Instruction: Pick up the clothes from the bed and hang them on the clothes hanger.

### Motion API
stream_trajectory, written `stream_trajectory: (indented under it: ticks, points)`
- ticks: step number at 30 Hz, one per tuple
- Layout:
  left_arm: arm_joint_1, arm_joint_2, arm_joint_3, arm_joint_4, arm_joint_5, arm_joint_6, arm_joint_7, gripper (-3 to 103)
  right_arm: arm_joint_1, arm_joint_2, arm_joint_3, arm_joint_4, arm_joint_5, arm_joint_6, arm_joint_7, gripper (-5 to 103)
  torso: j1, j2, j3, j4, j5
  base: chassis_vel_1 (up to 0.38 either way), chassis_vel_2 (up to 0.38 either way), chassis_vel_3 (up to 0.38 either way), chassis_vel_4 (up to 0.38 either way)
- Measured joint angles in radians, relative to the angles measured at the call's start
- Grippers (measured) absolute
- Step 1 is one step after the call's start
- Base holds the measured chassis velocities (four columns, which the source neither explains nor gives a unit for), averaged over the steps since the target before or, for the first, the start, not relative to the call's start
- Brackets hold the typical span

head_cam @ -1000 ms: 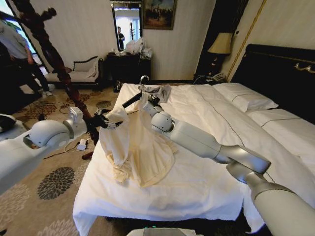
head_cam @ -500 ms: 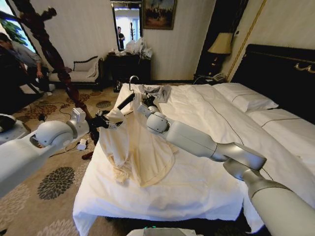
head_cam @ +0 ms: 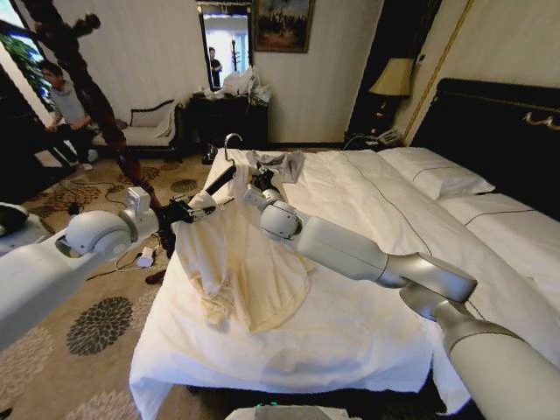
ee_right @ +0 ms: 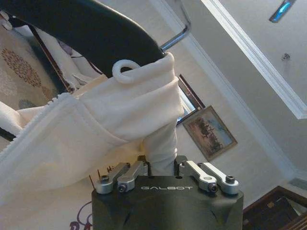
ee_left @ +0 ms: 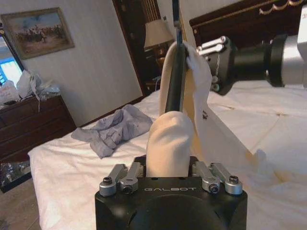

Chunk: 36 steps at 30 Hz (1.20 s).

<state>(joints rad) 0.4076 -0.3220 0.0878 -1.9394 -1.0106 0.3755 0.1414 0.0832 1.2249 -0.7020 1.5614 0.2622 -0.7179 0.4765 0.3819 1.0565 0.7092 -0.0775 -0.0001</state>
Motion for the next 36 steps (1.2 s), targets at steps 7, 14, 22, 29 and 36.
stream_trajectory:
  ticks: [7,14,22,29,36]
  points:
    - [0.008,0.015,-0.017,-0.008,-0.025,-0.002,0.007,22,-0.002,-0.006,-0.008,0.000,-0.012,0.017,0.000,22,0.000,0.000,0.000,-0.0004,0.0001,0.000,0.000,0.000,0.000]
    - [0.017,0.016,-0.022,-0.009,-0.024,-0.006,0.005,22,0.001,-0.006,-0.014,0.001,-0.017,0.025,0.002,22,0.000,0.000,0.000,-0.0003,0.0001,0.000,0.000,0.000,0.000]
    - [0.027,0.017,-0.035,-0.012,0.012,-0.028,0.001,22,0.000,-0.007,-0.012,0.005,-0.012,0.030,0.013,22,0.000,0.000,0.000,-0.0003,0.0001,0.000,0.000,0.000,0.000]
    - [0.034,0.006,-0.040,-0.016,0.080,-0.066,-0.016,21,0.004,0.005,-0.012,0.008,-0.009,0.038,0.018,33,0.000,0.000,0.000,0.0000,0.0000,0.000,0.000,0.000,0.000]
    - [0.033,-0.004,-0.046,-0.014,0.083,-0.086,-0.027,21,0.017,-0.001,-0.012,0.015,-0.008,0.029,0.013,60,0.000,0.000,0.000,-0.0003,0.0001,0.000,0.000,0.000,0.000]
